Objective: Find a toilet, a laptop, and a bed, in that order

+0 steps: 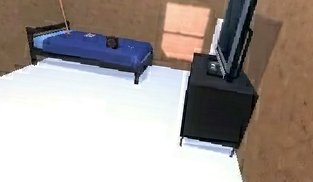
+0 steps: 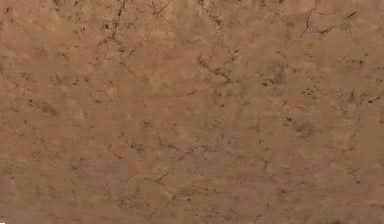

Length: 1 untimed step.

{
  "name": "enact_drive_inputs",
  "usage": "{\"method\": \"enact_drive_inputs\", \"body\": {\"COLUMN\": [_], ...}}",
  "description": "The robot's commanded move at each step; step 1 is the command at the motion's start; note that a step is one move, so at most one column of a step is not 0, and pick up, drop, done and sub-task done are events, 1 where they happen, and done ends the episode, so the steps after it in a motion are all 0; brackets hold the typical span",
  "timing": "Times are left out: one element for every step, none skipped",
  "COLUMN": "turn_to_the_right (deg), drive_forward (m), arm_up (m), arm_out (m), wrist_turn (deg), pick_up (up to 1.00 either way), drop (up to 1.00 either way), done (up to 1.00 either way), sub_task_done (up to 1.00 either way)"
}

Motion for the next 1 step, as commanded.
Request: {"method": "enact_drive_inputs", "body": {"turn_to_the_right": [0.0], "drive_forward": [1.0], "arm_up": [0.0], "arm_out": [0.0], "wrist_turn": [0.0], "pick_up": [0.0], "drop": [0.0], "done": [0.0], "sub_task_done": [0.0]}}
